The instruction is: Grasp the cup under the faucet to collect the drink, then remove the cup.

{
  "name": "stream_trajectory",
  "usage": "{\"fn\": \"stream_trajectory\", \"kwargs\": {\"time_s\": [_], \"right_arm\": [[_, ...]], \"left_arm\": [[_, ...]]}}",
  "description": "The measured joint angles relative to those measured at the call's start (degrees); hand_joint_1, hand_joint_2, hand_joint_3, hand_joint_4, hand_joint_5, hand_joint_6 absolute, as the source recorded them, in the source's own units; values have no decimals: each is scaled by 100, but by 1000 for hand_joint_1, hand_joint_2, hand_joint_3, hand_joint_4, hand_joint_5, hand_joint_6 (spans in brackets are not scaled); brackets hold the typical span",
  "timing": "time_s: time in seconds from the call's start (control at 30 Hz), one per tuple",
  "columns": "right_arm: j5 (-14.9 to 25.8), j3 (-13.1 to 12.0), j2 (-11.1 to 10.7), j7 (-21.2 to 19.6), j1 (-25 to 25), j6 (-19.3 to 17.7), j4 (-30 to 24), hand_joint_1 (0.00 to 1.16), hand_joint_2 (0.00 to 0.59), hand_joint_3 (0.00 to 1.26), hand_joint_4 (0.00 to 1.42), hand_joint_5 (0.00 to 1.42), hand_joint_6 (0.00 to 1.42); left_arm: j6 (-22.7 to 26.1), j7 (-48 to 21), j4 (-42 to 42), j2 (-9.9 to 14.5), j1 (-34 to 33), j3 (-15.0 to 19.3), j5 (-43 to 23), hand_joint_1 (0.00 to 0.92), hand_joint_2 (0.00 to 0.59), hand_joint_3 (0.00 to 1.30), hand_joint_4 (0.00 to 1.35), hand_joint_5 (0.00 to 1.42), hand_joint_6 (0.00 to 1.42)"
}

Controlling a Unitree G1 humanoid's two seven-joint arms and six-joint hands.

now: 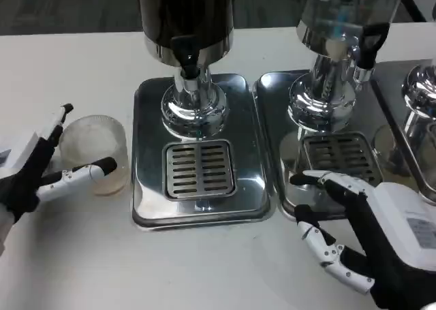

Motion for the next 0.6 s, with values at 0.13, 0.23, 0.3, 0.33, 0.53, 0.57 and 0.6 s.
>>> {"fn": "stream_trajectory", "kwargs": {"time_s": [0.13,0.23,0.3,0.33,0.53,0.57,0.6], "right_arm": [[10,-7,0,43,13,0,-14,259,436,357,285,272,362],[33,-26,0,74,13,0,-14,258,436,359,288,272,363],[39,-34,0,80,13,0,-14,257,436,360,291,272,363],[51,-38,0,84,13,0,-15,257,436,360,291,272,364],[92,-49,0,106,14,0,-17,256,436,361,294,272,364],[93,-49,0,110,14,0,-18,256,436,361,294,272,364],[93,-50,0,117,14,0,-20,255,436,361,294,272,364]], "left_arm": [[-51,161,66,-74,-21,-85,25,16,0,0,0,195,319],[-77,190,129,-79,-48,-116,28,42,1,0,0,210,334],[-82,192,161,-86,-60,-126,30,46,0,0,0,213,335],[-82,197,187,-93,-73,-135,34,58,0,0,0,224,337],[-83,289,264,-109,-171,-199,55,82,2,0,0,242,358],[-83,318,270,-109,-185,-216,59,83,1,0,0,244,359],[-83,351,275,-112,-199,-228,69,83,1,0,0,256,368]]}}
